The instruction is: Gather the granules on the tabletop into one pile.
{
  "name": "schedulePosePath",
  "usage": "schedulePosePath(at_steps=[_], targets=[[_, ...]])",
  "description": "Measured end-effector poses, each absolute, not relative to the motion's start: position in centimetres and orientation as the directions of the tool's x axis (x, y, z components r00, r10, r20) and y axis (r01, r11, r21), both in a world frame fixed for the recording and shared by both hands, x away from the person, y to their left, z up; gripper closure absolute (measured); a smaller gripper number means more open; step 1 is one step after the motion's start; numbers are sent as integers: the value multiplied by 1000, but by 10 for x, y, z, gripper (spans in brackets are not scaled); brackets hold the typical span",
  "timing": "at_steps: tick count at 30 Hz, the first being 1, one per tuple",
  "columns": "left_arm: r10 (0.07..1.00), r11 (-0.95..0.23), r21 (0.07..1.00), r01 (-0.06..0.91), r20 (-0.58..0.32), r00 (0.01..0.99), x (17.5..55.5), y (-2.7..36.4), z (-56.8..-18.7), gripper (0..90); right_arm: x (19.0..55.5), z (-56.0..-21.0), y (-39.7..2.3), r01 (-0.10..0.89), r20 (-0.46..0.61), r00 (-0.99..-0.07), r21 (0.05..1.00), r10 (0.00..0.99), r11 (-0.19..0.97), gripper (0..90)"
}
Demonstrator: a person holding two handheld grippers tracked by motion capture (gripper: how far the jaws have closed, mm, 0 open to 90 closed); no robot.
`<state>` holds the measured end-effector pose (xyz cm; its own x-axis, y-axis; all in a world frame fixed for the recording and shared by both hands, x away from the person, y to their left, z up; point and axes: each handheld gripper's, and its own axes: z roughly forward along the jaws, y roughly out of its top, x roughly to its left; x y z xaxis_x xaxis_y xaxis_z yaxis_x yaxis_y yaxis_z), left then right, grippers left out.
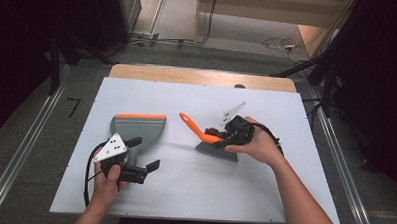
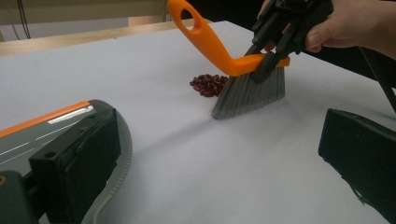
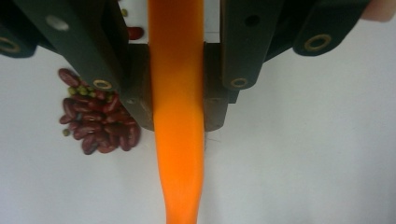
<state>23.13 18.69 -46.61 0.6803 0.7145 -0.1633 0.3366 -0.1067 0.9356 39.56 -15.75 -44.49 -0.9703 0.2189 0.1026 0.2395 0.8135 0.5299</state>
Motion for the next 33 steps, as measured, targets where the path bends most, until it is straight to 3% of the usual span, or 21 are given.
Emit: schedulePosePath(at_steps=[9, 23, 33], targets=[[713, -108, 936, 335, -162, 682, 231, 188, -466, 0, 410, -444, -161, 240, 38, -964, 558, 264, 794, 687], [714, -109, 935, 336, -162, 681, 231, 187, -466, 0, 401, -424, -177, 221, -5, -959, 610, 282, 761, 687], [715, -107, 937, 332, -159, 680, 231, 187, -466, 0, 380, -410, -197, 310, 32, -923, 649, 383, 695, 688]])
